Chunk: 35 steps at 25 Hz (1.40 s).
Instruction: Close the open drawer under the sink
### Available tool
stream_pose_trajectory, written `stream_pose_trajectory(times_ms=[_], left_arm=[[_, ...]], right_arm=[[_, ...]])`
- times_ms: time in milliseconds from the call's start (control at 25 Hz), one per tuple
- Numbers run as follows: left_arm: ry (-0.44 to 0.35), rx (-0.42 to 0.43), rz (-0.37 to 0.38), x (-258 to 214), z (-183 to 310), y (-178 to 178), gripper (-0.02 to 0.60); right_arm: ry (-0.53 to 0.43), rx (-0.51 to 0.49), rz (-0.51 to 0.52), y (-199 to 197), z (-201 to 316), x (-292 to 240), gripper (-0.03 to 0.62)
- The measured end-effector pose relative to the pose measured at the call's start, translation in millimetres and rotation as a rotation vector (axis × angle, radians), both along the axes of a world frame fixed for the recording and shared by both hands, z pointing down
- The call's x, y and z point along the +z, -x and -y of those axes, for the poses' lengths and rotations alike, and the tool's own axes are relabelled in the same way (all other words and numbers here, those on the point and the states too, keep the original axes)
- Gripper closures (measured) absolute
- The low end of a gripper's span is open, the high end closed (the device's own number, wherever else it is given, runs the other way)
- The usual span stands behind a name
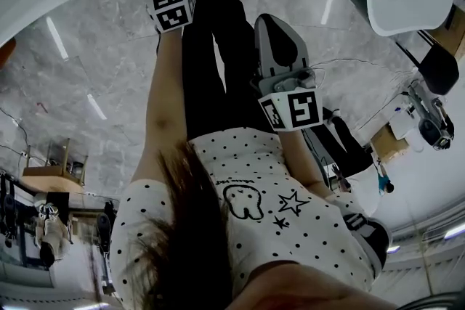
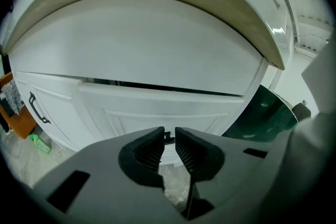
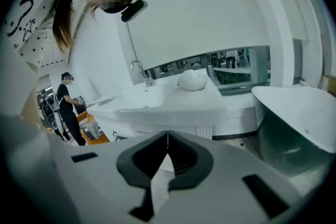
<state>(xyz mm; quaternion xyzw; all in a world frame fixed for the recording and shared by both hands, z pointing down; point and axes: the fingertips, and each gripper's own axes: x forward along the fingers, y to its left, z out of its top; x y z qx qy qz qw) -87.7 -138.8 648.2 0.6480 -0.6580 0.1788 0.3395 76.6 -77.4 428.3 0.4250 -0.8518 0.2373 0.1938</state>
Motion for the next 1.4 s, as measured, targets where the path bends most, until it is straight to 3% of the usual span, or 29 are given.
stream_pose_trajectory(times_ms=[240, 840, 1400], left_arm=[[0.004, -0.014, 0.018, -15.6, -3.1, 14.2, 0.575], [-0.013, -0.011, 0.032, -81.8, -23.9, 32.4, 0.577], [-0.096, 0.032, 0.040, -155.7, -28.1, 37.6, 0.577]], right_arm=[[-0.031, -0.004, 0.011, 4.1, 10.1, -15.0, 0.579], [-0.082, -0.083, -0.037, 30.4, 5.4, -47.6, 0.579], [-0.119, -0.166, -0.042, 66.1, -6.8, -75.1, 0.579]])
